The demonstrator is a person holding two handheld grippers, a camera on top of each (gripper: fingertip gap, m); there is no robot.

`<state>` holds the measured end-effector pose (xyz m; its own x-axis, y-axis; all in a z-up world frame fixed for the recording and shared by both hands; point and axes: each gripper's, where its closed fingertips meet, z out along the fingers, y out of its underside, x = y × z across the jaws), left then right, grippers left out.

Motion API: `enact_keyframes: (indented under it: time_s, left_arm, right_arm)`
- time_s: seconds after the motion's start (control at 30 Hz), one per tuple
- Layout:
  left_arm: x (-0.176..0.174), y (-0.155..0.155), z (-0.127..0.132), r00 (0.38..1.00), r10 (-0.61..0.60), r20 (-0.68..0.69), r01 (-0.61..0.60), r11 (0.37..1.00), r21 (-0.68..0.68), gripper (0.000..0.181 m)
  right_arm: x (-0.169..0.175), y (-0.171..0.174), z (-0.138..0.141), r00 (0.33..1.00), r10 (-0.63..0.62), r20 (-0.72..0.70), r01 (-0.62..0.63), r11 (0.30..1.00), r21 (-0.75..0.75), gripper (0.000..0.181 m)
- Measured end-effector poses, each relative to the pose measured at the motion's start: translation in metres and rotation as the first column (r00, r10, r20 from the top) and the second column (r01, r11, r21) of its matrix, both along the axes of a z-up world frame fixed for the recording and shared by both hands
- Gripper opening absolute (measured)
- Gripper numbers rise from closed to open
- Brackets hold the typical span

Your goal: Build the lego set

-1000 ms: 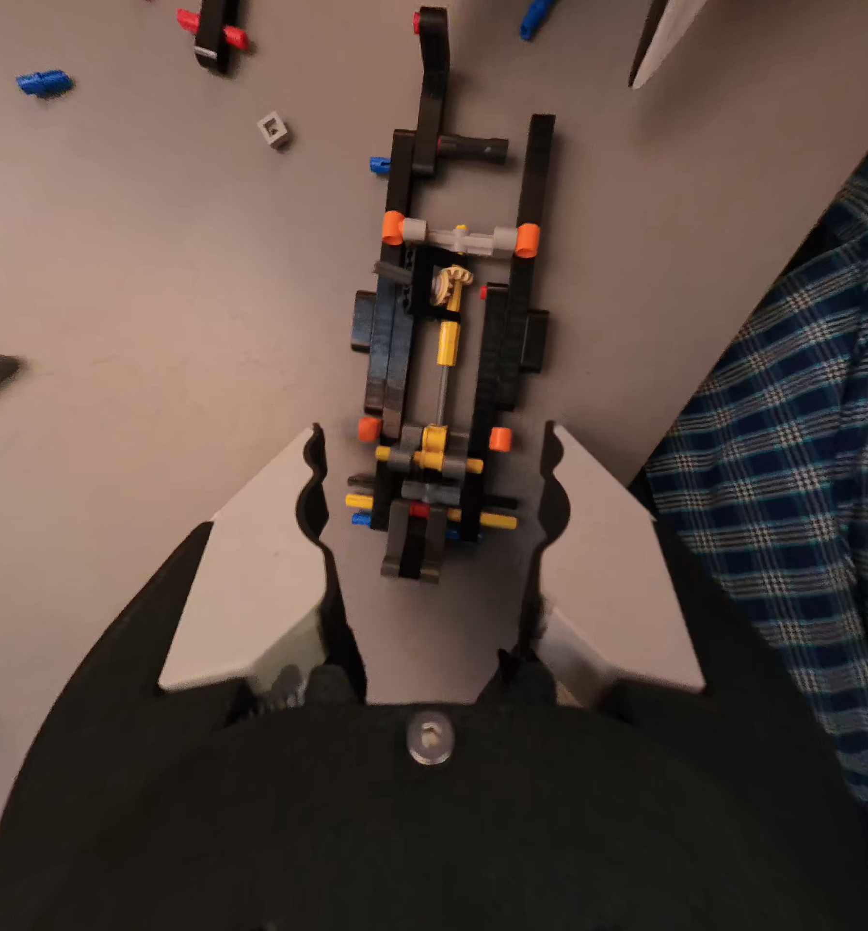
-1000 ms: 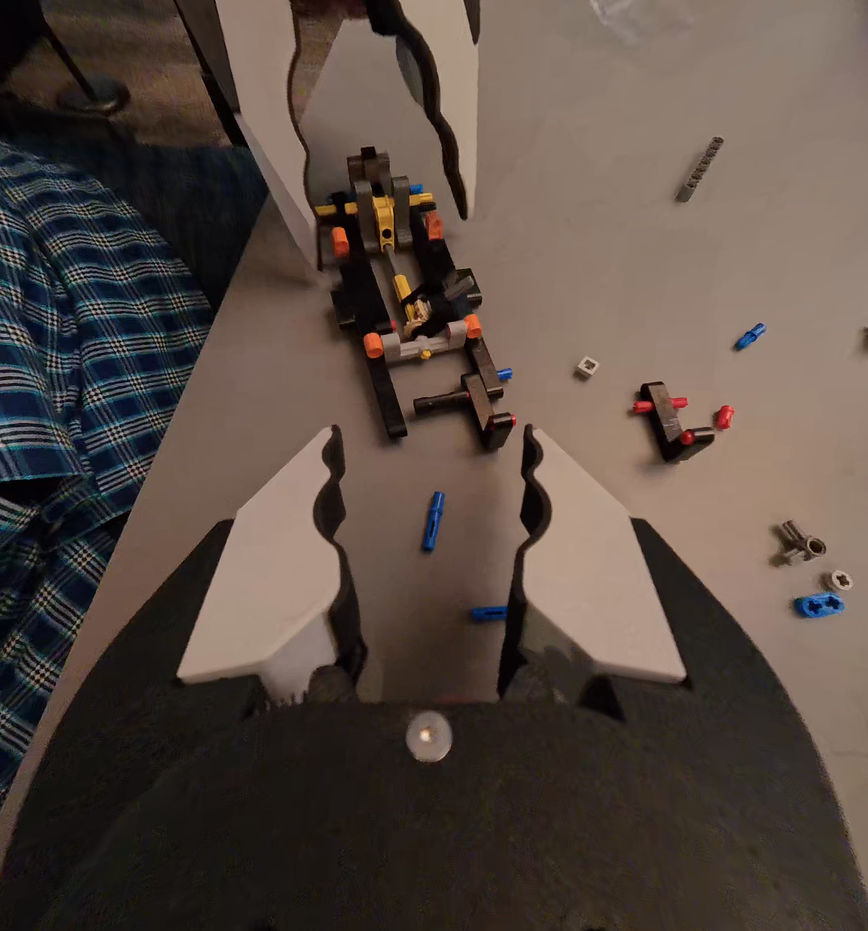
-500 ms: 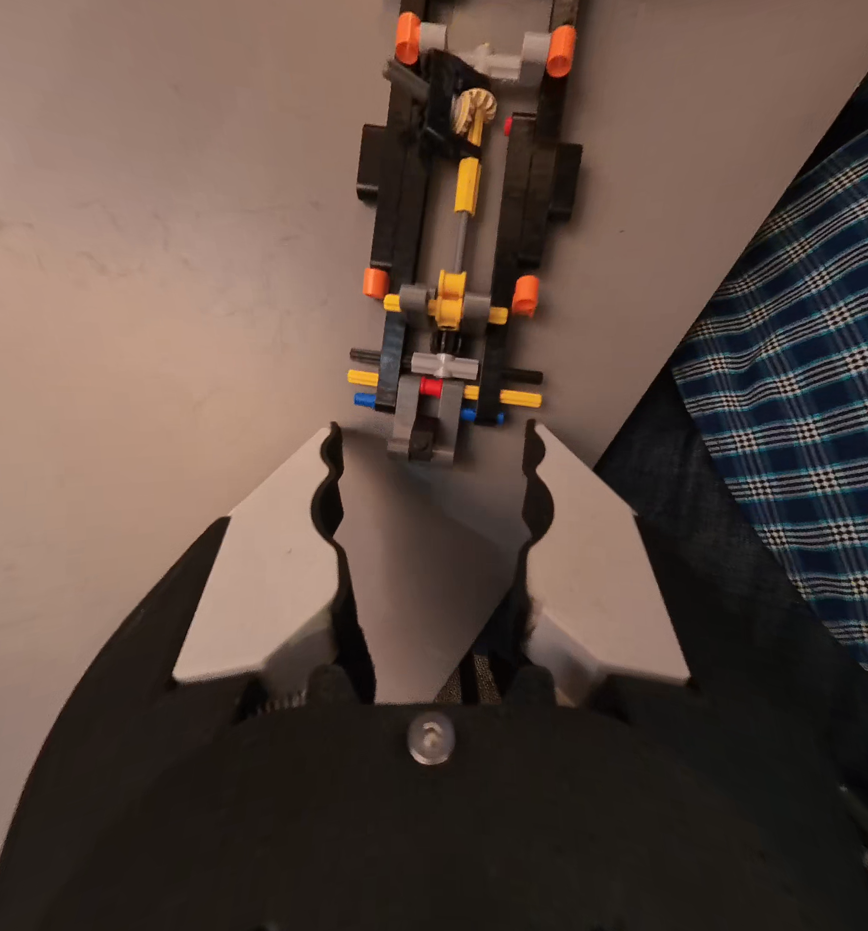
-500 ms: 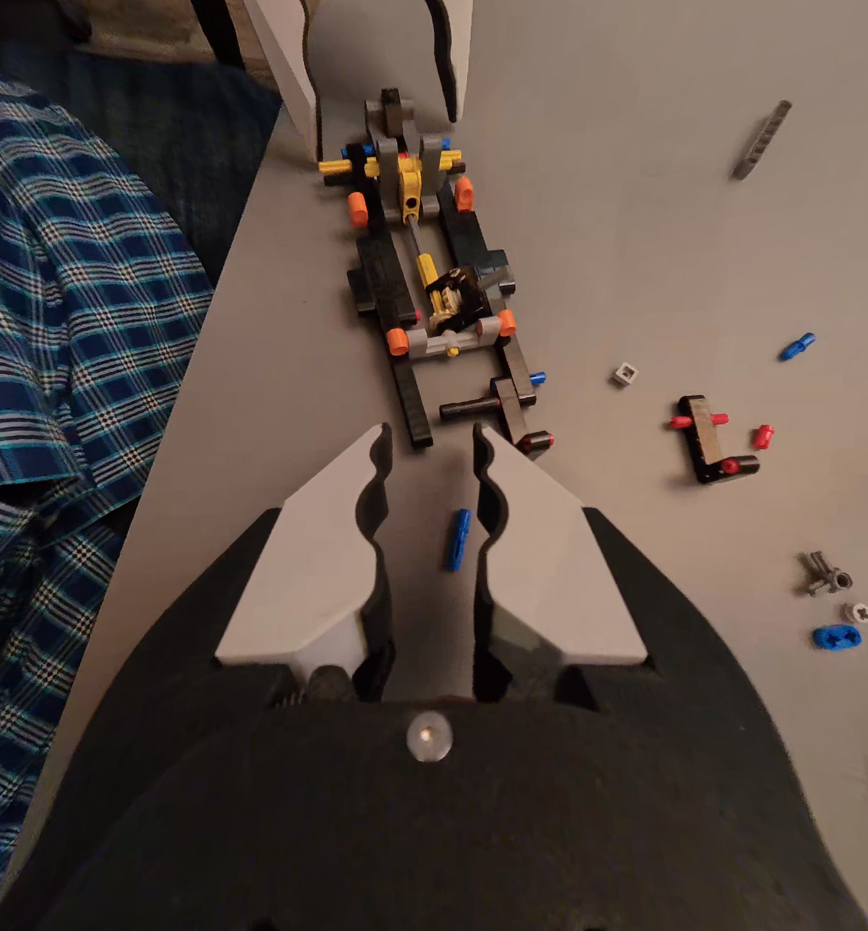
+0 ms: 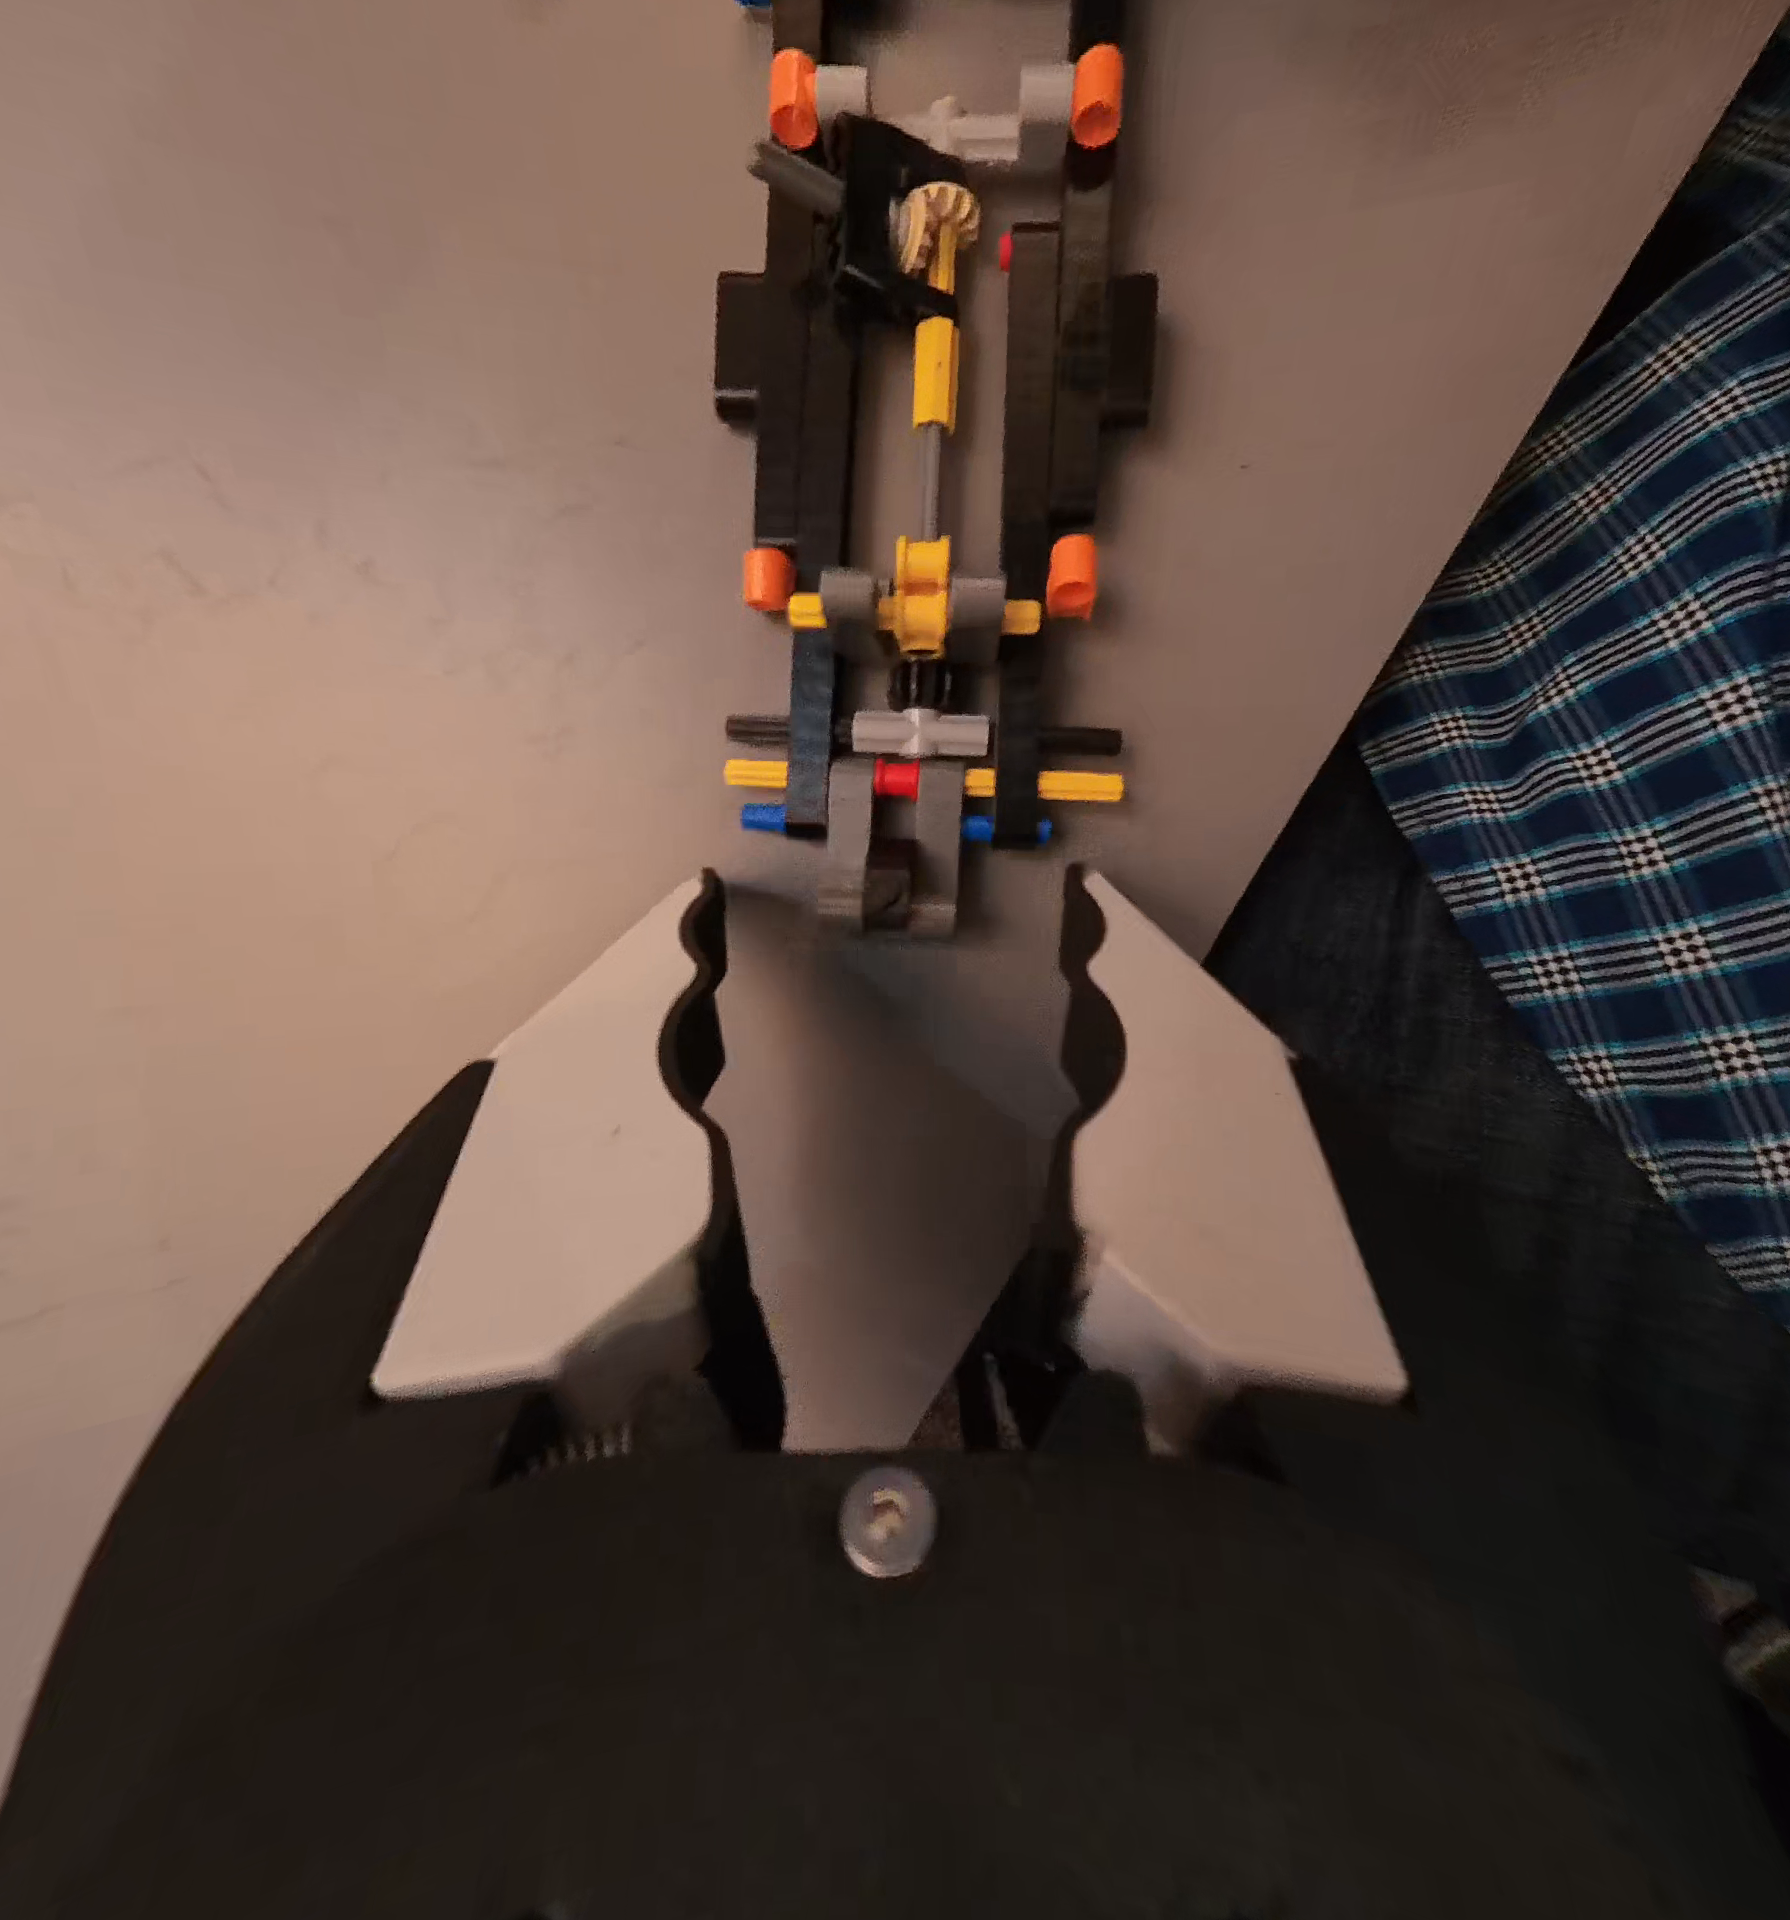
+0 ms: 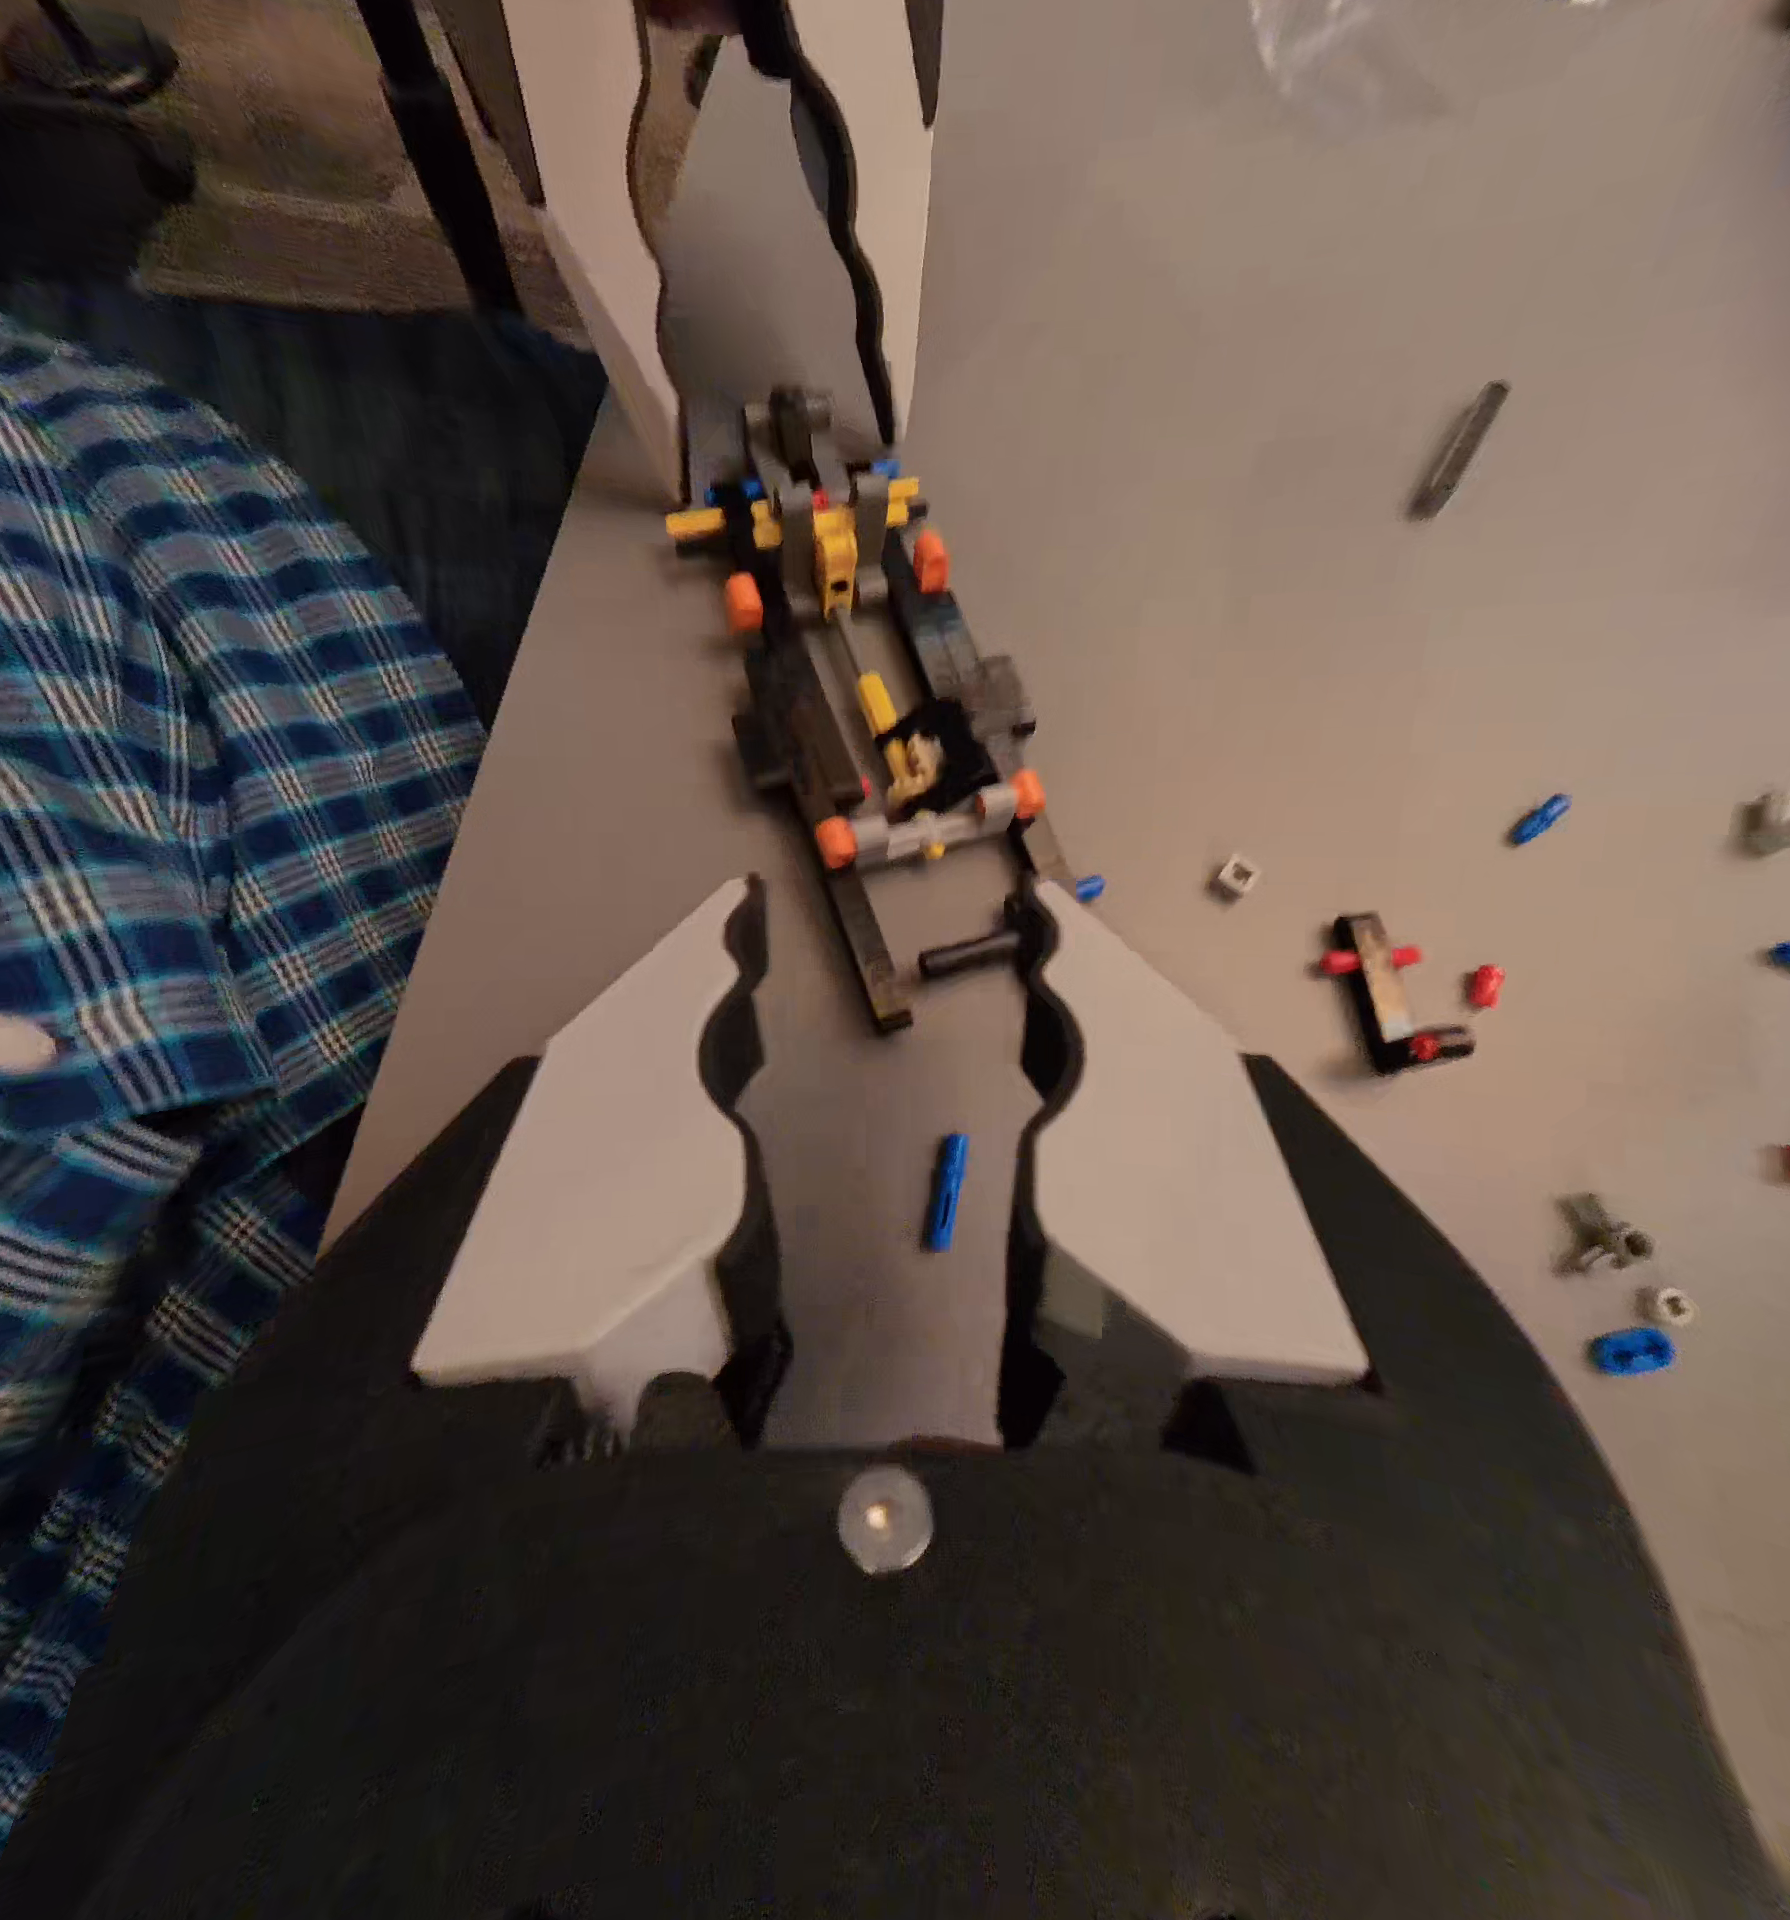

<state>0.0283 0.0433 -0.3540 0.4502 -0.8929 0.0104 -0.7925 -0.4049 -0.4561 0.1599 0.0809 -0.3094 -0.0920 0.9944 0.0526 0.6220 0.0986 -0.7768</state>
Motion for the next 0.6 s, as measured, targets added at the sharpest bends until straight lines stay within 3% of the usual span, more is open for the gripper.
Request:
enact_keyframes:
  time_s: [0.13, 0.33, 0.6]
  left_arm:
    - [0.001, 0.002, 0.003, 0.999, -0.027, 0.029, 0.027, 0.999, 0.019, 0.061]
    - [0.007, -0.001, -0.001, 0.995, -0.087, 0.045, 0.086, 0.996, 0.019, 0.049]
    - [0.010, 0.001, 0.000, 0.991, -0.114, 0.068, 0.112, 0.993, 0.037, 0.037]
  right_arm:
    - [-0.035, -0.012, 0.010, 0.998, 0.064, 0.004, -0.064, 0.998, -0.020, 0.050]
    - [-0.082, -0.028, -0.018, 0.974, 0.181, 0.134, -0.176, 0.983, -0.048, 0.056]
    - [-0.089, -0.017, -0.028, 0.960, 0.202, 0.192, -0.187, 0.978, -0.093, 0.046]
